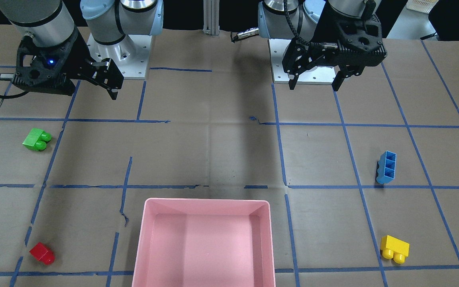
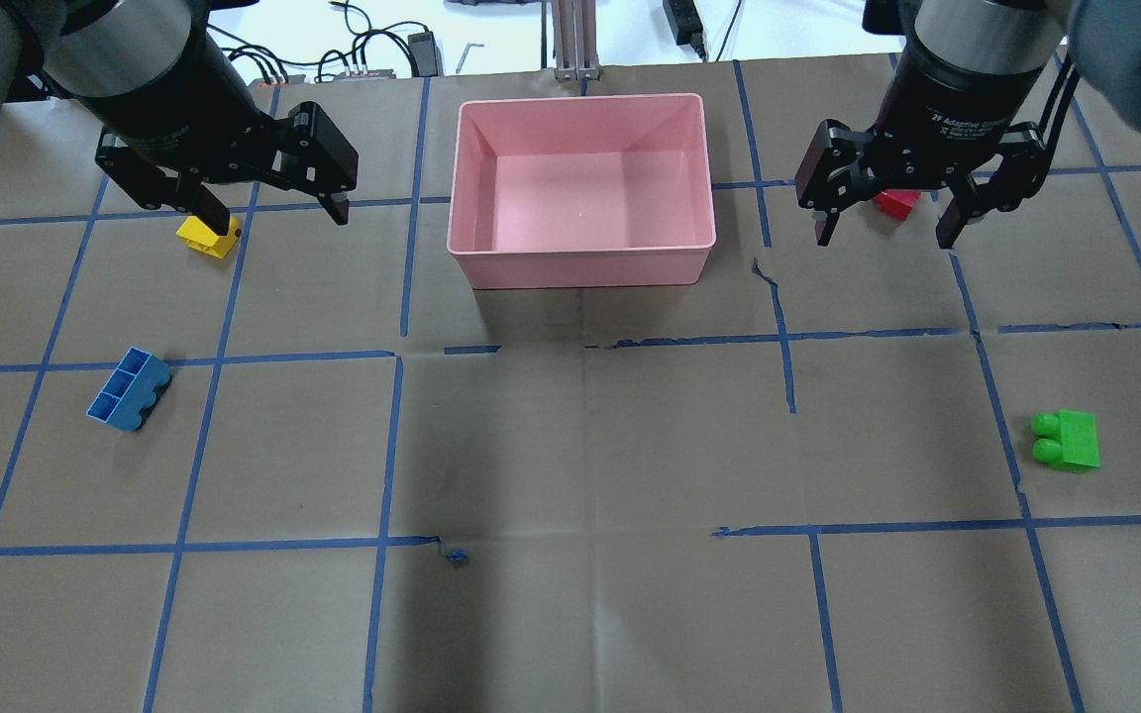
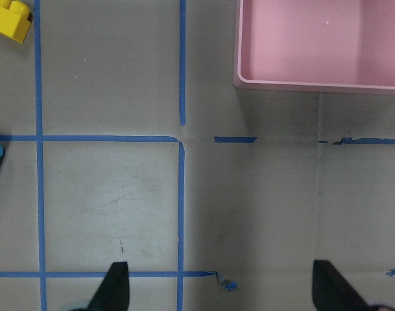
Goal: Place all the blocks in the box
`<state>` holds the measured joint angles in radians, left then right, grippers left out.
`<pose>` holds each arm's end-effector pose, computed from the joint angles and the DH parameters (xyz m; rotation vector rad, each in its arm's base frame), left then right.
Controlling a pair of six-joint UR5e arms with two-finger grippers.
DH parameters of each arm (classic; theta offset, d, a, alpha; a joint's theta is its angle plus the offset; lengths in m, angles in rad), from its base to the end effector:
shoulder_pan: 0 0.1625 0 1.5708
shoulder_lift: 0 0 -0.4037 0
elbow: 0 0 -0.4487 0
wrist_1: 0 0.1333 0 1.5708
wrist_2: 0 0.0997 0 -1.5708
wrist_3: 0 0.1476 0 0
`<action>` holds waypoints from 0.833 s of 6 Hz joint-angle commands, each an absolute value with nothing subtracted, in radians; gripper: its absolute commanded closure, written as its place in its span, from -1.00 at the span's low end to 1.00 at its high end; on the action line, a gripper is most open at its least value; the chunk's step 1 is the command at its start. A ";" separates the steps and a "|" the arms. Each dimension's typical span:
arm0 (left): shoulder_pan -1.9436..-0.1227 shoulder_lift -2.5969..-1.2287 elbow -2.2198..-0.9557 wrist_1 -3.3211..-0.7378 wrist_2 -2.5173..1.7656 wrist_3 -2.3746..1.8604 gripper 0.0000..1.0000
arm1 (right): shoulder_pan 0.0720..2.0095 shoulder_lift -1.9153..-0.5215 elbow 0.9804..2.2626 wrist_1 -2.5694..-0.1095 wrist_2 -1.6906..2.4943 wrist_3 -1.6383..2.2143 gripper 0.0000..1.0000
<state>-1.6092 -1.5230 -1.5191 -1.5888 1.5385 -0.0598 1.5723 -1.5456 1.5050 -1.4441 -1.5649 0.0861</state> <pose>-0.1586 -0.5329 0.4714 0.0312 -3.1027 0.1239 0.1350 -0.5449 0.4287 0.1330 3.1337 0.1354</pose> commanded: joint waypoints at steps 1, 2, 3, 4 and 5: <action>-1.608 -1.523 -1.519 -1.585 1.539 -0.060 -0.99 | 1.572 -1.549 1.505 -1.448 -1.565 0.087 -0.99; -1.605 -1.523 -1.519 -1.585 1.536 -0.060 -0.99 | 1.572 -1.549 1.505 -1.448 -1.565 0.087 -0.99; -1.603 -1.525 -1.516 -1.583 1.534 -0.060 -0.99 | 1.572 -1.548 1.505 -1.447 -1.566 0.087 -0.99; -1.603 -1.540 -1.502 -1.582 1.532 -0.060 -0.99 | 1.572 -1.548 1.505 -1.448 -1.566 0.087 -0.99; -1.600 -1.540 -1.500 -1.582 1.532 -0.058 -0.99 | 1.572 -1.548 1.506 -1.447 -1.566 0.087 -0.99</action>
<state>-1.6020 -1.5363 -1.5048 -1.5821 1.5330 -0.0594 1.5723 -1.5479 1.5052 -1.4474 -1.5661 0.0874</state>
